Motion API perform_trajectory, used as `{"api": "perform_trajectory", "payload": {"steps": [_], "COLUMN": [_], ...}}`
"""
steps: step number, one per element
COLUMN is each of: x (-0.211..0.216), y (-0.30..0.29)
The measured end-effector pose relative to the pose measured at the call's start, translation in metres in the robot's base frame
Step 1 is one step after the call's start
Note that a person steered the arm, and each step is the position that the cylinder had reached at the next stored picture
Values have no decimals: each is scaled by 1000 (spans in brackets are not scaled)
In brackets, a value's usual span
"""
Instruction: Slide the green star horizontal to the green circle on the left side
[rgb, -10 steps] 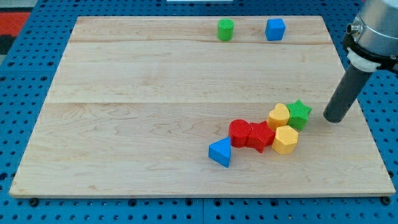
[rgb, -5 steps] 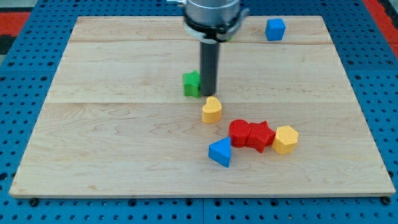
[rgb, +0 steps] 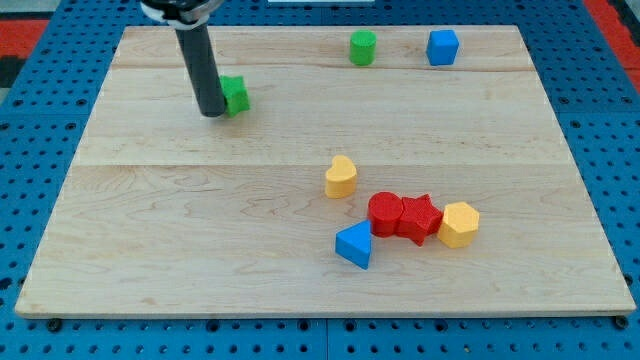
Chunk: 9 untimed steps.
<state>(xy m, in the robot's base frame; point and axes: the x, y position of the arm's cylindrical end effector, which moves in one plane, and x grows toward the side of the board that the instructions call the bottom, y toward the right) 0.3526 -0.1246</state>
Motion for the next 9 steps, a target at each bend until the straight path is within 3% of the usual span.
{"api": "perform_trajectory", "payload": {"steps": [2, 4, 5, 7, 8, 9], "x": [-29, -45, -61, -78, -91, -52], "y": [62, -14, -13, 63, 71, 71]}}
